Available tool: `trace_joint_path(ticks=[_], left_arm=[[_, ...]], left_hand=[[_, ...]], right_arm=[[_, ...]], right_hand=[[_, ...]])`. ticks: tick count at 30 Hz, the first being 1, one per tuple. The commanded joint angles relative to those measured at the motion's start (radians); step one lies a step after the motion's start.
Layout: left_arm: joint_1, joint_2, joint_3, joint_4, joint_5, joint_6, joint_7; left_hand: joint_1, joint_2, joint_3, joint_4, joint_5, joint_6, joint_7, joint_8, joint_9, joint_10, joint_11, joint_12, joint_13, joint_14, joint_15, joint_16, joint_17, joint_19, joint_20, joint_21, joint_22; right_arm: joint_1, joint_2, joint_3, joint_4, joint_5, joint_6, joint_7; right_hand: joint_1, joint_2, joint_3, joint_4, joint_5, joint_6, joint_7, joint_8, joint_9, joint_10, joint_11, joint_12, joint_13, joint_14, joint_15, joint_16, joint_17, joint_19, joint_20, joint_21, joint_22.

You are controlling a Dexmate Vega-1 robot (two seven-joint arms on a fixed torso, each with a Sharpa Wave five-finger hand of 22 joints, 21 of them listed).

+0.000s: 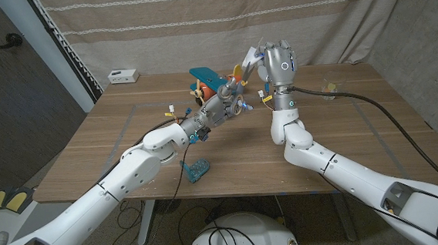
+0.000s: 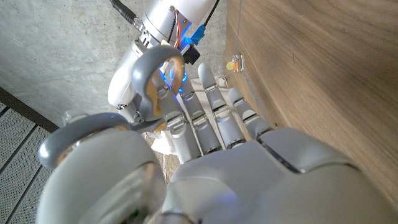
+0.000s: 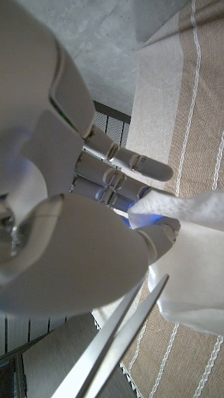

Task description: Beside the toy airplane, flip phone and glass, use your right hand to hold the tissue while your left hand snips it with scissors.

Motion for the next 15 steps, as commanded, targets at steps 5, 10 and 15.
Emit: trace_joint_path(ticks=[5, 10, 15], left_arm=[[-0.007, -0.003, 0.010, 0.008, -0.010, 0.005, -0.024], [-0.005, -0.006, 0.008, 0.012, -0.006, -0.004, -0.022], [-0.004, -0.011, 0.007, 0.017, -0.006, -0.011, -0.021]], left_hand=[[0.011, 0.000, -0.003, 0.011, 0.010, -0.003, 0.000, -0.005, -0.001, 0.055, -0.055, 0.006, 0.112, -0.002, -0.124, 0.000, 0.006, 0.008, 0.001, -0.003, 0.001], [0.010, 0.000, -0.003, 0.012, 0.010, -0.004, 0.003, -0.005, 0.000, 0.056, -0.055, 0.006, 0.112, -0.003, -0.124, -0.001, 0.006, 0.008, 0.001, -0.003, 0.002], [0.010, 0.000, -0.003, 0.013, 0.010, -0.003, 0.001, -0.006, -0.001, 0.054, -0.055, 0.004, 0.110, -0.002, -0.124, 0.000, 0.006, 0.008, 0.001, -0.004, 0.002]], right_arm=[[-0.003, 0.007, -0.002, 0.009, -0.001, 0.015, -0.017], [-0.005, 0.003, -0.005, 0.007, -0.004, 0.018, -0.013], [-0.004, 0.000, -0.010, 0.007, -0.010, 0.022, -0.010]], right_hand=[[0.001, -0.011, 0.014, 0.000, 0.017, -0.002, -0.004, 0.008, 0.008, 0.104, -0.004, 0.047, 0.148, -0.003, -0.027, -0.009, 0.008, -0.007, -0.138, 0.018, 0.011], [0.001, -0.013, 0.021, 0.000, 0.023, -0.002, -0.004, 0.010, 0.011, 0.102, -0.002, 0.044, 0.147, -0.005, -0.027, -0.013, 0.011, -0.013, -0.138, 0.020, 0.011], [-0.002, -0.015, 0.028, -0.001, 0.029, -0.004, -0.003, 0.012, 0.015, 0.103, -0.002, 0.043, 0.148, -0.002, -0.028, -0.014, 0.016, -0.016, -0.137, 0.024, 0.012]])
